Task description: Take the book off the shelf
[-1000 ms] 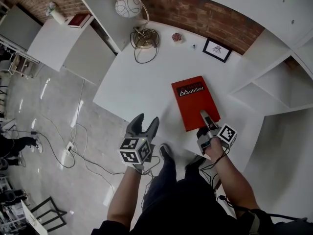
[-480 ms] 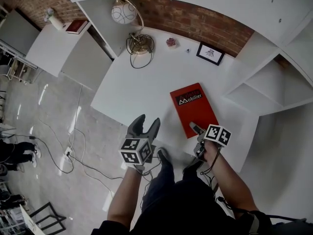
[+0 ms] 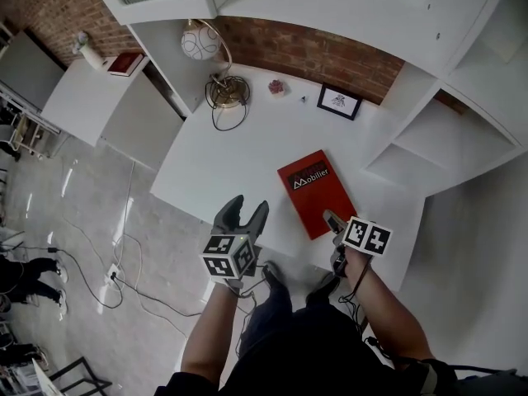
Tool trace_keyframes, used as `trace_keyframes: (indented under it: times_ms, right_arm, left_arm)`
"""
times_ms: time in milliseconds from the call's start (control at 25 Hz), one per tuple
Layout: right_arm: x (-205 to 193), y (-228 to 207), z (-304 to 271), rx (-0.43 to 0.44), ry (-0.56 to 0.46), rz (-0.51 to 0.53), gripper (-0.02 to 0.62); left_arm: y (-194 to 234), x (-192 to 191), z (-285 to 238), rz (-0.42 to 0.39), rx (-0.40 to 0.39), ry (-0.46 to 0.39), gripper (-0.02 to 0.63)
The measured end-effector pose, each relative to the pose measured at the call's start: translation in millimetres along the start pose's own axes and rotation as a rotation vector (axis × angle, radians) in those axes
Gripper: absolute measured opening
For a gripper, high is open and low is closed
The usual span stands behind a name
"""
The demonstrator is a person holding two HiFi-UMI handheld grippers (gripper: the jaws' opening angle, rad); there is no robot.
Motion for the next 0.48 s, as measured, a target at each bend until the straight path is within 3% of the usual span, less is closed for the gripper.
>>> trace_keyframes:
  times_ms: [40,120,160,320,480]
  right_arm:
    - [9.5,10.9,10.3,0.023,-0.049,0.064,0.346]
    - [26.8,34.5,29.9,0.11,-0.154,0.175,0.148]
    - [33.9,45.8,38.5,0.159,-0.203,0.224,0.098]
    - [53.4,85.5,70.5,0.283,-0.364,0.423,0.048]
    - [62.2,117.9,99.4,0.332,-0.48,0.606,0.034]
  left_arm:
    - [-2.4,5.5,0.3,-0.007,-0.001,-0.01,0.259]
    - [-7.6,18.3,1.3,-0.026,0.001,-0.03,0.258]
    - [-10.5,25.1,2.1,-0.035,0.001,-0.041,0.249]
    - [-23.3,52.2,11.2,-0.069,-0.01,-0.107,0.149]
    - [-38.0,77.7,25.3,-0.142,0.013,-0.165,0.076]
Point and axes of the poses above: the fingertips, and each gripper's own axes: z backward along the fingers, y to its left, x out of its top, the point moved 10 cm from there along z, backward along the fingers, and after that the axes turned 9 degrees about -z, right-handed, at the moved point
